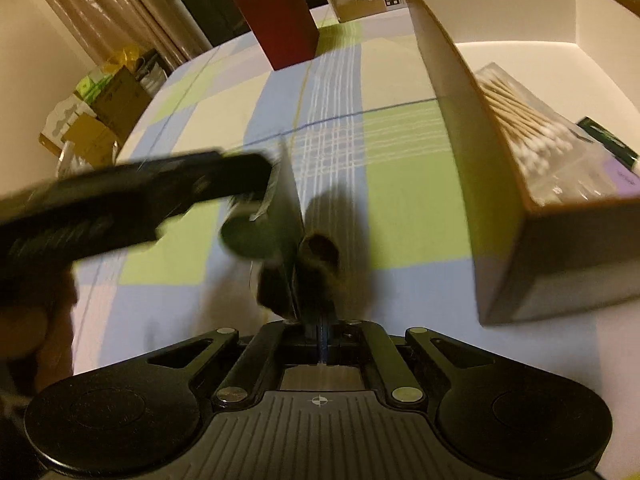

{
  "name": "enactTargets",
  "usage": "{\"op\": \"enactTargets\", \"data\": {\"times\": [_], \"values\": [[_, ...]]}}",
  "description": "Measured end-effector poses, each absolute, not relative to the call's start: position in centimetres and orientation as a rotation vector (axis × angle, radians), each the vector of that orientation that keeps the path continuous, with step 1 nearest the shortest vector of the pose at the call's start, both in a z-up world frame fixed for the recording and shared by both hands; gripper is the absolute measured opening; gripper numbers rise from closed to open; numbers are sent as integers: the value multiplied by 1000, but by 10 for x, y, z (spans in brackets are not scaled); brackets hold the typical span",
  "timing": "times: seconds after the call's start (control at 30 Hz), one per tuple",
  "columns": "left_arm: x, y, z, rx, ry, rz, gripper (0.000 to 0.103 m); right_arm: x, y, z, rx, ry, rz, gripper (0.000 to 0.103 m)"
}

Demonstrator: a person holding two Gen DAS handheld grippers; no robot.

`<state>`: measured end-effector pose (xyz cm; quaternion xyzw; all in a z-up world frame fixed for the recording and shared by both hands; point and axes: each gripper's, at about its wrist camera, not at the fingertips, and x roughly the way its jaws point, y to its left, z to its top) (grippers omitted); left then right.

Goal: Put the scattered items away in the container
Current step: 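Grasp the green lip balm card package with the left tool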

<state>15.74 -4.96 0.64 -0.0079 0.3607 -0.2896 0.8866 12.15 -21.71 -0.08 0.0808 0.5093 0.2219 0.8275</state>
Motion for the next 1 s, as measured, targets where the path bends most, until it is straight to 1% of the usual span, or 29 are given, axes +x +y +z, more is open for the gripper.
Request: {"op": "enactTargets", "data": {"times": [0.23, 0.47, 0.5, 0.57, 0.77, 1.0], "values": [[165, -74, -6, 3, 776, -658, 49, 114, -231, -1, 190, 1096, 440, 2], [163, -68, -2, 22, 774, -693, 59, 110, -230, -2, 174, 1082, 451, 3], [162, -66, 0, 26, 770, -707, 60, 110, -231, -2, 180, 1079, 445, 3], [160, -64, 3, 38, 764, -742, 64, 111, -234, -3, 190, 1081, 433, 3], [157, -78, 1, 184, 760, -781, 64, 108, -239, -2, 177, 1086, 392, 3], [166, -116, 0, 364, 727, -865, 64, 105, -248, -1, 155, 1105, 318, 3]]}}
